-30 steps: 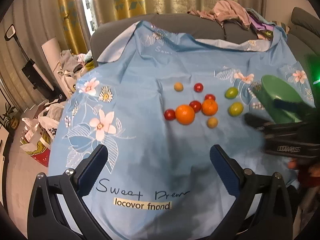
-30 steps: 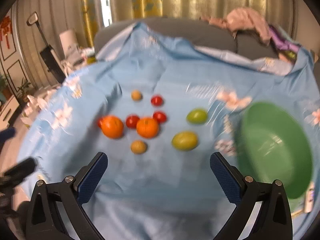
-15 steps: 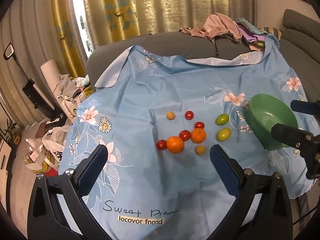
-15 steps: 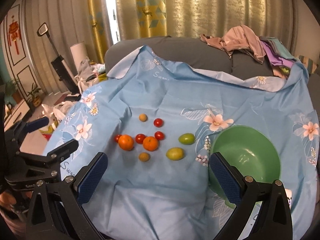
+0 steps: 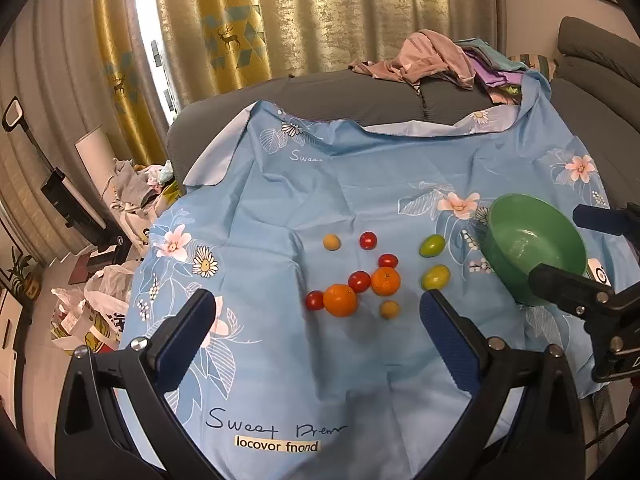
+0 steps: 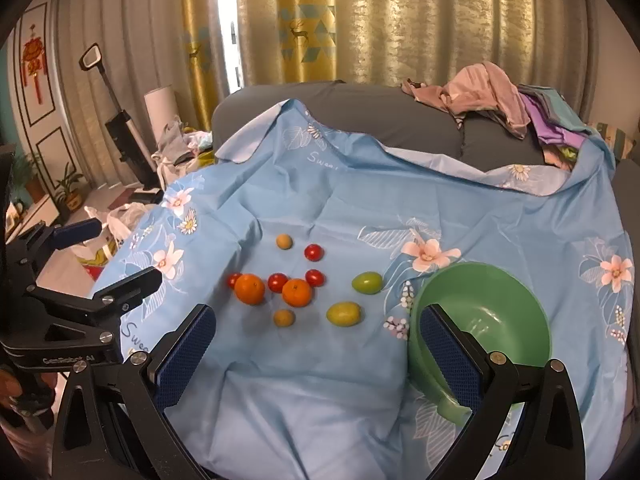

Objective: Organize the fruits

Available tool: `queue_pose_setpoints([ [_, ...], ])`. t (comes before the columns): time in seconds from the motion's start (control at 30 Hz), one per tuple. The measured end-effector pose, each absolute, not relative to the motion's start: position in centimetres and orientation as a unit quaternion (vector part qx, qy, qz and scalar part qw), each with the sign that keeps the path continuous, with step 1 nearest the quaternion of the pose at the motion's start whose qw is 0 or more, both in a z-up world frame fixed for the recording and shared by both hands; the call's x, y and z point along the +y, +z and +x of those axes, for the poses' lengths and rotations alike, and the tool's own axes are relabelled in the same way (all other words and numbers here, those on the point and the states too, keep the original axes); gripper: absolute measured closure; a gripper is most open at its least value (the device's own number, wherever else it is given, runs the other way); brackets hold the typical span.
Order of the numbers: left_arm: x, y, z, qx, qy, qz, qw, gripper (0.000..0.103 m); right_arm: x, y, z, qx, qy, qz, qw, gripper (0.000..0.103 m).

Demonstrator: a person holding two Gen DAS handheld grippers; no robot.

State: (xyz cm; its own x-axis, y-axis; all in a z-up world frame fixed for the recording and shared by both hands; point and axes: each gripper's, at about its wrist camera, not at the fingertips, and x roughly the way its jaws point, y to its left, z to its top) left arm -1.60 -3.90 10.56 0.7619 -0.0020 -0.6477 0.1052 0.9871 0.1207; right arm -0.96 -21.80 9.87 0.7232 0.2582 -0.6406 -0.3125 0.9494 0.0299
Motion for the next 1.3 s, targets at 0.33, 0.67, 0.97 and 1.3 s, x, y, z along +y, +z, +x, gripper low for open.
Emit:
queue_pose_setpoints([
  [0.33, -3.9, 10.9, -1.7, 0.341, -0.03, 0.074, 0.937, 0.001, -21.7, 9.9, -0.9, 0.339, 0.153, -0.042, 0.927, 0.001],
  [0.67, -3.9, 10.8, -1.7, 0.342, -0.033, 0.069, 0.937, 0.001, -21.4, 9.4, -0.8, 0.345, 0.152, -0.048, 0.925, 0.001],
  [0.97, -2.1, 10.1, -0.7, 0.359, -0.054, 0.024, 0.931, 0.001, -22.1, 8.8, -0.4, 0.347, 0.146, -0.042, 0.925, 0.001],
  [1.3, -1.3, 3.9, 0.8, 0.404, -0.08, 0.02, 0.911, 0.001, -22.4, 4.3, 0.5, 0.37, 0.161, -0.05, 0.914, 0.001],
])
